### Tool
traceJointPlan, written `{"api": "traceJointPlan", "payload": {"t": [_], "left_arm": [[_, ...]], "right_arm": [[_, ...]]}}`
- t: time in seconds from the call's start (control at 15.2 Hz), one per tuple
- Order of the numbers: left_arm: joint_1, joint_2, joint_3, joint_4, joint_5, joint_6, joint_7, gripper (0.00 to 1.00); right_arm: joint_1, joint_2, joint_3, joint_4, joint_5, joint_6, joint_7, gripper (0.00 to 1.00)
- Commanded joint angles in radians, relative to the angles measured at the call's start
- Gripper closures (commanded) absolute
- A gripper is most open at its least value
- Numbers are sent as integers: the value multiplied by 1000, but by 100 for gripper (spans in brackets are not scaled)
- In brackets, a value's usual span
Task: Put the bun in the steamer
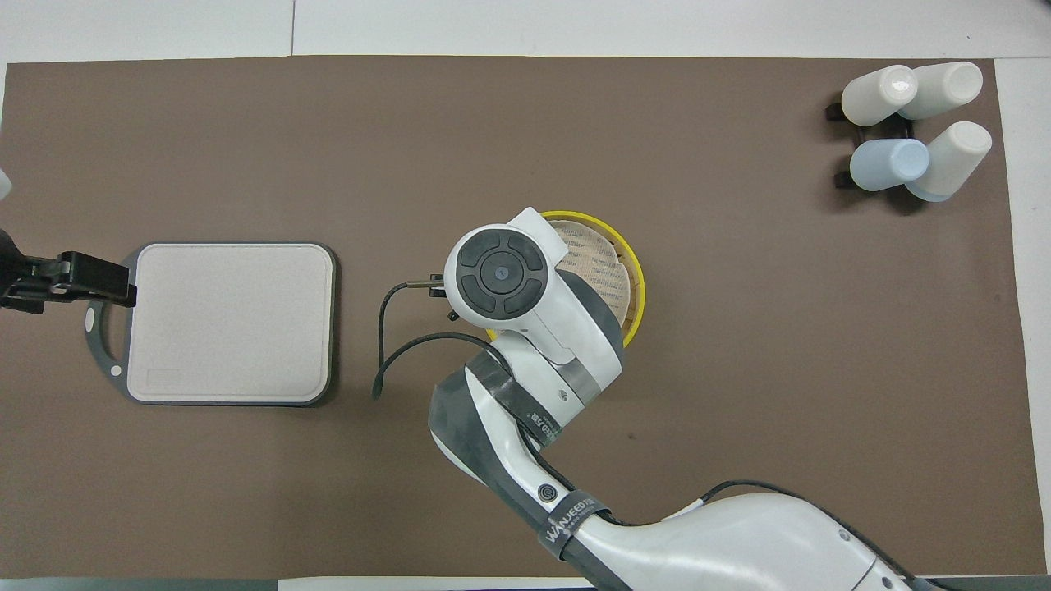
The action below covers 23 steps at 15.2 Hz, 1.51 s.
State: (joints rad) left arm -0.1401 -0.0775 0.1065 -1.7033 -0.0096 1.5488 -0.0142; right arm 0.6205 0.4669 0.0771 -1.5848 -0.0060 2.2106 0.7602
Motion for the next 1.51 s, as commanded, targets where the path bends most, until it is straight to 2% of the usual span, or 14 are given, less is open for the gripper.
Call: {"api": "traceJointPlan", "payload": {"t": [0.0,0.07,0.13,0.2,0.39,0.59,0.72,0.92,0.99,1.12,1.18,1.32,1.45], "left_arm": [[-13,-27,7,1,8,20,13,0],[-13,-27,7,1,8,20,13,0],[-13,-27,7,1,8,22,13,0],[-13,-27,7,1,10,22,16,0],[-21,-25,7,1,14,30,14,0],[-24,-25,4,1,14,28,13,0],[-24,-27,2,1,14,28,13,0],[-24,-25,1,1,14,33,14,0],[-24,-25,1,1,14,34,14,0],[-24,-27,1,1,14,33,14,0],[-24,-25,1,1,14,33,14,0],[-24,-27,1,-1,14,33,14,0],[-24,-27,1,-1,14,33,14,0]], "right_arm": [[2,13,3,-3,-5,41,33,100],[1,15,4,-4,-5,46,33,88],[-1,16,3,-4,-5,49,33,60],[2,15,3,-4,-6,46,34,1],[2,12,-3,22,-28,-3,33,0],[-53,-17,-13,135,-68,-239,18,0],[-147,-126,-17,118,-66,-346,-24,0],[-307,-241,-17,109,-49,-573,-220,0],[-359,-276,-16,106,-45,-612,-252,0],[-424,-376,-19,66,-45,-692,-323,0],[-494,-420,-11,25,-45,-707,-391,0],[-544,-525,-7,-88,-40,-695,-519,0],[-547,-537,-13,-119,-40,-689,-530,0]]}}
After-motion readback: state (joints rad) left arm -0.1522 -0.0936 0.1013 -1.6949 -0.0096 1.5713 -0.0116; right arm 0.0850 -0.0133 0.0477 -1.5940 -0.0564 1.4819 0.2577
